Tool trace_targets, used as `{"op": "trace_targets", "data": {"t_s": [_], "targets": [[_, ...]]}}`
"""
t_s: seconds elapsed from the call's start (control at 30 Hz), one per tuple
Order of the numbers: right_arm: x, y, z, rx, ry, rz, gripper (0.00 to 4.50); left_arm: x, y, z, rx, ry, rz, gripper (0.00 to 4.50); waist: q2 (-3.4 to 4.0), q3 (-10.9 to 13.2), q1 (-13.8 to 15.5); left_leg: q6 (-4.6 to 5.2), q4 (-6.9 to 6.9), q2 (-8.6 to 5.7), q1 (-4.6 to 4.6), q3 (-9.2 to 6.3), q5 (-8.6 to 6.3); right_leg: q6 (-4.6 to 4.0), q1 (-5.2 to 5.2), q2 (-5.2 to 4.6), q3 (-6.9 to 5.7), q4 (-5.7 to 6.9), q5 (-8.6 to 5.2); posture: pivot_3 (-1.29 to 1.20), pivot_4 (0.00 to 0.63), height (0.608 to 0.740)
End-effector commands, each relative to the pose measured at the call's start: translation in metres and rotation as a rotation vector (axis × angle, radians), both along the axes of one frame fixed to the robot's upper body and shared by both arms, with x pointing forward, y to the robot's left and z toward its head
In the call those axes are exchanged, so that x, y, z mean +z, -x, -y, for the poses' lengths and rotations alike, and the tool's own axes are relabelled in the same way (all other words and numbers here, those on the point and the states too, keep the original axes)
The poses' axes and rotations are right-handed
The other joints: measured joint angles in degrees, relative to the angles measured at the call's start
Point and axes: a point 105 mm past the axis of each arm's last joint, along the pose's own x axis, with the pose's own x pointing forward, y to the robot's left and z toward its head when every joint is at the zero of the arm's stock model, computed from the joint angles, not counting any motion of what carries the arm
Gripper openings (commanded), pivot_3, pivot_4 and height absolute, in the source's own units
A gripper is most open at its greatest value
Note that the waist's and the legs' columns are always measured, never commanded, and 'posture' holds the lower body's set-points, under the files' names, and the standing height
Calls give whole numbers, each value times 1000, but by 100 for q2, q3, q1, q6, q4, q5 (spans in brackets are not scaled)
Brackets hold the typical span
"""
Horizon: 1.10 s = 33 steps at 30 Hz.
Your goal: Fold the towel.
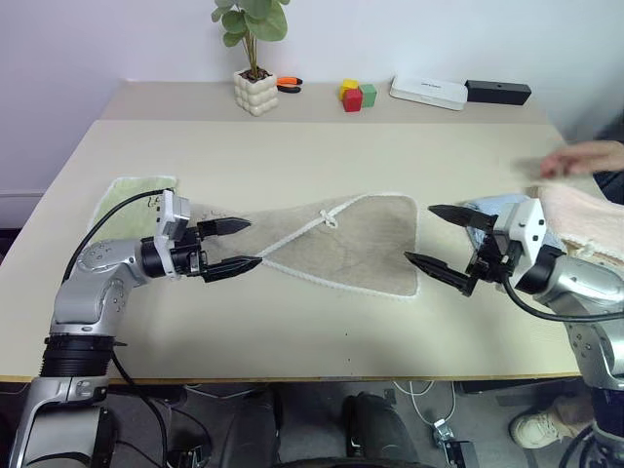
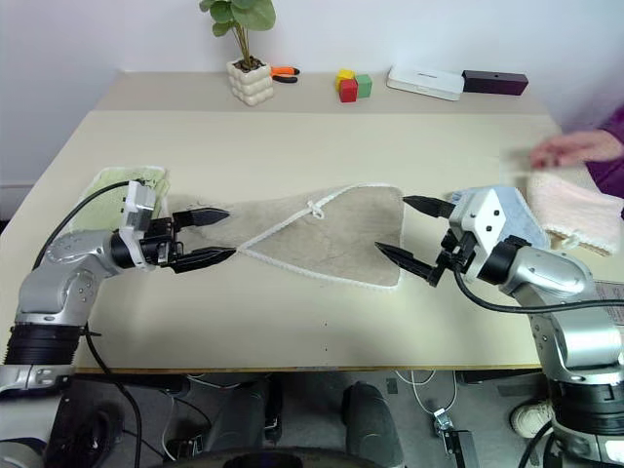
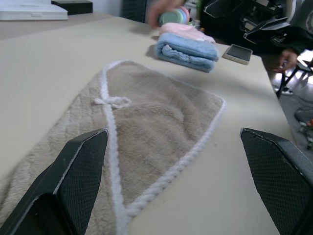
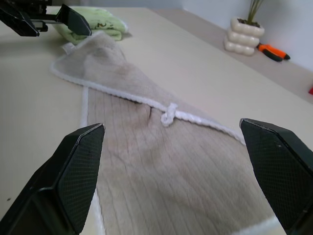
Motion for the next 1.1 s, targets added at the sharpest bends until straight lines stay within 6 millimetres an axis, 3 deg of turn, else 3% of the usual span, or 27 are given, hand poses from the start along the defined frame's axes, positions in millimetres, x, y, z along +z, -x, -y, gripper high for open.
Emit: {"op": "trace_targets", "data": {"t_s": [0.03,0.23,0.47,0.53,0.6,0.7,0.9,1.1], "targets": [[12,-2,0,2,1,62,4500,13,0,-7,22,-3,63,4440,0,0,8,0,0,0,0,0,0,0,0,0,0,0,0,0,150,735],[10,0,-4,17,-3,58,4500,6,7,-9,-21,-46,46,4440,0,0,1,0,-1,0,0,1,0,0,0,0,0,-1,0,0,150,735],[13,-10,-31,70,-64,93,4500,14,20,-42,-44,-226,106,4440,1,1,-49,0,-10,3,0,3,0,-2,-8,3,0,0,-1,0,150,735],[10,-12,-46,105,-90,94,4500,12,28,-52,-37,-263,113,4440,1,1,-58,0,-11,3,-1,4,0,-2,-9,2,0,-1,-1,0,150,735],[12,-14,-54,142,-102,102,4500,3,37,-54,-39,-352,125,4440,5,3,-111,0,-13,4,-1,7,0,-3,-10,-1,0,-1,-2,0,150,735],[13,-20,-63,144,-102,125,4500,-12,29,-69,48,-449,139,4440,4,3,-87,0,-12,3,-2,8,0,-7,-11,-5,0,-1,-4,0,150,735],[18,-18,-85,167,-143,162,4500,-41,22,-68,77,-490,98,4440,2,2,-109,0,-12,3,-2,11,0,-4,-11,-4,0,0,-2,0,150,735],[21,-14,-86,132,-166,190,4500,-65,8,-71,76,-624,47,4440,2,2,-95,0,-13,4,-3,12,0,-2,-14,-3,0,2,-1,0,150,735]]}}
